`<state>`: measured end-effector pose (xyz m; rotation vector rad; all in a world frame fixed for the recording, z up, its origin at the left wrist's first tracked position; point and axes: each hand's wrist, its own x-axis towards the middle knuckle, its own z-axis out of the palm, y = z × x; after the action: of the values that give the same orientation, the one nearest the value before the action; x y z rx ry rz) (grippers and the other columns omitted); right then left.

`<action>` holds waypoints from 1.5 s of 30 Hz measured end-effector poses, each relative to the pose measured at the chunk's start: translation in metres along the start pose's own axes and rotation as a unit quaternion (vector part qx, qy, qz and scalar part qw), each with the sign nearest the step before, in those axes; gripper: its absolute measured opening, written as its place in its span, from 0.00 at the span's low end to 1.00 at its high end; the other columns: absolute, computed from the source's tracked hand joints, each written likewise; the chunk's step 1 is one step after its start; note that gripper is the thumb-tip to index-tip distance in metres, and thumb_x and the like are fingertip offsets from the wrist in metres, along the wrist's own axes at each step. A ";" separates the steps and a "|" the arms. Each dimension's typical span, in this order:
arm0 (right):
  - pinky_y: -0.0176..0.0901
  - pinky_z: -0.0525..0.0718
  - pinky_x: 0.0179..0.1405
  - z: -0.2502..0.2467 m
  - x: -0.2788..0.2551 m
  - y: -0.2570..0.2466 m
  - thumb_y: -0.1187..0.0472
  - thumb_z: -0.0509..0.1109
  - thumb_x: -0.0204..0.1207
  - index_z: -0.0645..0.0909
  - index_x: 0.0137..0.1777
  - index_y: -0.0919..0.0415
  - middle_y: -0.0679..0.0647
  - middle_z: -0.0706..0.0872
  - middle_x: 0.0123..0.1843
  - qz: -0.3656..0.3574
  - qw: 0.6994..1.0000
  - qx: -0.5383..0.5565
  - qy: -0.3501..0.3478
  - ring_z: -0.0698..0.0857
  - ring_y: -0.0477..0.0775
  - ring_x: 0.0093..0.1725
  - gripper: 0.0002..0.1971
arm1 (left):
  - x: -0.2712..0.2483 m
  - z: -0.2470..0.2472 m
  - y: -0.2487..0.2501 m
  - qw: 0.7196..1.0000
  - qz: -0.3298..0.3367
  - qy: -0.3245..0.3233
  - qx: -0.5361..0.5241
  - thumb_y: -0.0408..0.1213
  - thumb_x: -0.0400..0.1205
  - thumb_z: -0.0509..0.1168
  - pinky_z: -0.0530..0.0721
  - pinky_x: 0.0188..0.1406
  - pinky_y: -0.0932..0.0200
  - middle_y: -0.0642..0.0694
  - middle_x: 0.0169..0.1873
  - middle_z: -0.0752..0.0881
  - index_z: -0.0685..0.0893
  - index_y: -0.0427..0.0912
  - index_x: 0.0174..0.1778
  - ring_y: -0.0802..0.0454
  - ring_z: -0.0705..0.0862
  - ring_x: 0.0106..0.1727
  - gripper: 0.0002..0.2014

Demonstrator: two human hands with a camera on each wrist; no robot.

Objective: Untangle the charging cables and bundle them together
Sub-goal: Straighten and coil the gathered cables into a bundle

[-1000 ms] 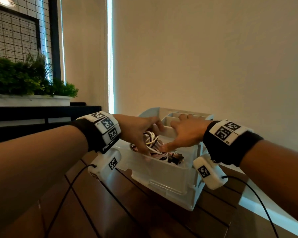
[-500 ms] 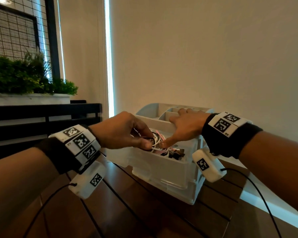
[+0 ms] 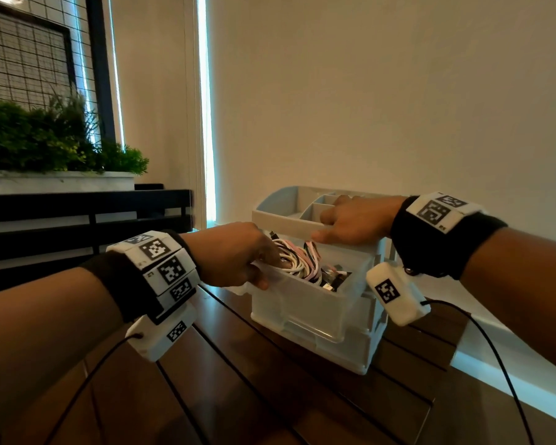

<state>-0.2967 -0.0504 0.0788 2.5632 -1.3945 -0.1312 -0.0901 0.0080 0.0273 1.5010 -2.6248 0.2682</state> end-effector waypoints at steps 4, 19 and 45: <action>0.45 0.68 0.57 0.001 0.003 0.007 0.46 0.54 0.86 0.74 0.70 0.55 0.59 0.75 0.68 -0.021 1.000 -0.015 -0.002 0.70 0.50 0.54 0.20 | 0.008 -0.001 -0.007 1.000 -0.007 0.002 -0.012 0.40 0.77 0.73 0.81 0.57 0.53 0.51 0.54 0.90 0.88 0.47 0.61 0.51 0.85 0.54 0.16; 0.41 0.73 0.38 -0.003 0.011 0.019 0.55 0.62 0.82 0.79 0.50 0.58 0.59 0.82 0.54 -0.046 0.998 0.034 -0.017 0.78 0.54 0.47 0.08 | 0.036 0.009 0.000 0.989 -0.015 0.127 -0.072 0.36 0.69 0.80 0.79 0.58 0.57 0.52 0.55 0.80 0.81 0.48 0.67 0.53 0.80 0.56 0.29; 0.42 0.80 0.46 -0.006 0.003 0.027 0.53 0.72 0.76 0.83 0.50 0.51 0.56 0.83 0.57 -0.036 0.982 0.181 -0.050 0.83 0.55 0.51 0.06 | 0.044 0.028 0.001 0.971 -0.057 0.205 -0.111 0.33 0.73 0.75 0.83 0.56 0.59 0.53 0.53 0.87 0.84 0.50 0.64 0.55 0.84 0.54 0.23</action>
<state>-0.3161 -0.0658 0.0912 2.9414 -1.4795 -0.0190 -0.1132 -0.0347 0.0082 1.3476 -2.1593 0.2357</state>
